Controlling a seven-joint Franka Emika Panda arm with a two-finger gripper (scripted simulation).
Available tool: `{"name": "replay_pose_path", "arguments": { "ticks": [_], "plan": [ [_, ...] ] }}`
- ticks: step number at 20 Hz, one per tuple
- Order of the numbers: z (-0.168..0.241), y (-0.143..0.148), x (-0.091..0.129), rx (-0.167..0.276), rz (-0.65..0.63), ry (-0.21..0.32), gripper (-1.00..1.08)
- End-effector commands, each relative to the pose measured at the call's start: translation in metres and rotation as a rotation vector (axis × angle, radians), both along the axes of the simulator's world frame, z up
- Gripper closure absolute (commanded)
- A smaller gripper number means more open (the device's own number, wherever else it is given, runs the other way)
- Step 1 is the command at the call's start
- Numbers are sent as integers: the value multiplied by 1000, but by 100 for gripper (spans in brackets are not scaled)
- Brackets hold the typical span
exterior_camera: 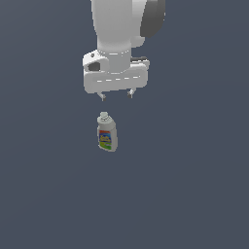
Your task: Pick up the object and move it to a goal position.
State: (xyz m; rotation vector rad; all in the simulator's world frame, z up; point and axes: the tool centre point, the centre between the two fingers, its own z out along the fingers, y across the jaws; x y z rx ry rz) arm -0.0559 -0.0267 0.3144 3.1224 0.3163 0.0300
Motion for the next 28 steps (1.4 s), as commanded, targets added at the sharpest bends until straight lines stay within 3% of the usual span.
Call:
{"name": "replay_pose_path", "arguments": {
  "ticks": [1,28],
  "plan": [
    [-2,-3,2,-1,50,1,-92],
    [-23,-40,22,-8,671,14,-92]
  ]
}}
